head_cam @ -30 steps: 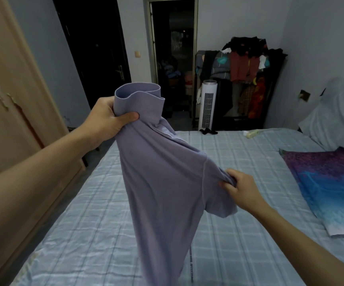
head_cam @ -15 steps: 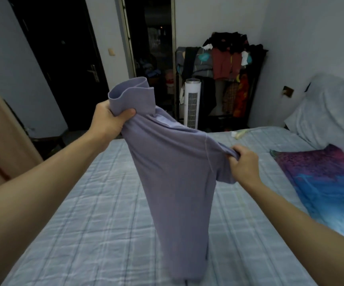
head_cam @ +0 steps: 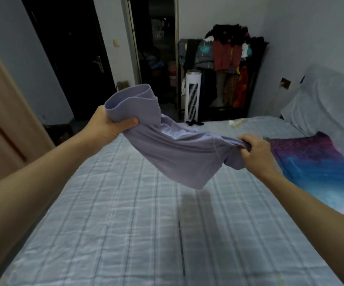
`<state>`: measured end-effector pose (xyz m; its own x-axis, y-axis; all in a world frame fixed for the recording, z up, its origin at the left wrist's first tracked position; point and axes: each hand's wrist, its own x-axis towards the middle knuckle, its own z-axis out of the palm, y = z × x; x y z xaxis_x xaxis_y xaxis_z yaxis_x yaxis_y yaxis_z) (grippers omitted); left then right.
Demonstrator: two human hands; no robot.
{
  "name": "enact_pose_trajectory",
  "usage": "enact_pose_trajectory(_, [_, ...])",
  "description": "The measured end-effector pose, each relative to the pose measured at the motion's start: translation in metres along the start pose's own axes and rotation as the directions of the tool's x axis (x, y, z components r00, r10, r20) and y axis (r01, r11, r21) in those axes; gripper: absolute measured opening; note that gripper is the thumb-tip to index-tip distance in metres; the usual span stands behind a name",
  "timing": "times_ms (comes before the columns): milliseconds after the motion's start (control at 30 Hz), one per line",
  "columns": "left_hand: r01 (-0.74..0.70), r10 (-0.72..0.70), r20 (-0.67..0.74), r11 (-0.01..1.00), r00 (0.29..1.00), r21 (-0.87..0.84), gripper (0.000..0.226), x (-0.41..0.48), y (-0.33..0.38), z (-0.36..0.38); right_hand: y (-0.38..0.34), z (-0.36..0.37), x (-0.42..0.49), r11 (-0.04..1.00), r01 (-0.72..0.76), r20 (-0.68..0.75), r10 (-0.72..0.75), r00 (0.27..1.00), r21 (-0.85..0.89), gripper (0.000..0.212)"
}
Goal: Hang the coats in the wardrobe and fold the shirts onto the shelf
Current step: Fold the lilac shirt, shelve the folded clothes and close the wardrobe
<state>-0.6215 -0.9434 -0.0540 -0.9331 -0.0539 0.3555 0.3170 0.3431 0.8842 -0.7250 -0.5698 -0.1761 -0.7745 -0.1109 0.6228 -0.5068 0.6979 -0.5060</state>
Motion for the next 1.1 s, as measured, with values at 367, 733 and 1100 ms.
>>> enact_pose_trajectory(367, [0.313,-0.375,0.386,0.925,0.843,0.215,0.032,-0.266,-0.112,0.053,0.024,-0.019,-0.304,0.998,-0.034,0.593,0.063,0.803,-0.060,0.014])
enact_pose_trajectory(733, [0.241,-0.372,0.714,0.928,0.594,0.283,0.038,-0.477,-0.179,0.096,0.002,-0.036,-0.554,0.976,-0.078,0.639,0.194,0.744,-0.205,0.017])
enact_pose_trajectory(1100, [-0.031,-0.670,0.742,0.743,-0.027,0.669,0.047,-0.561,-0.223,0.106,-0.005,-0.014,-0.625,0.936,0.110,0.632,0.136,0.763,-0.334,0.030])
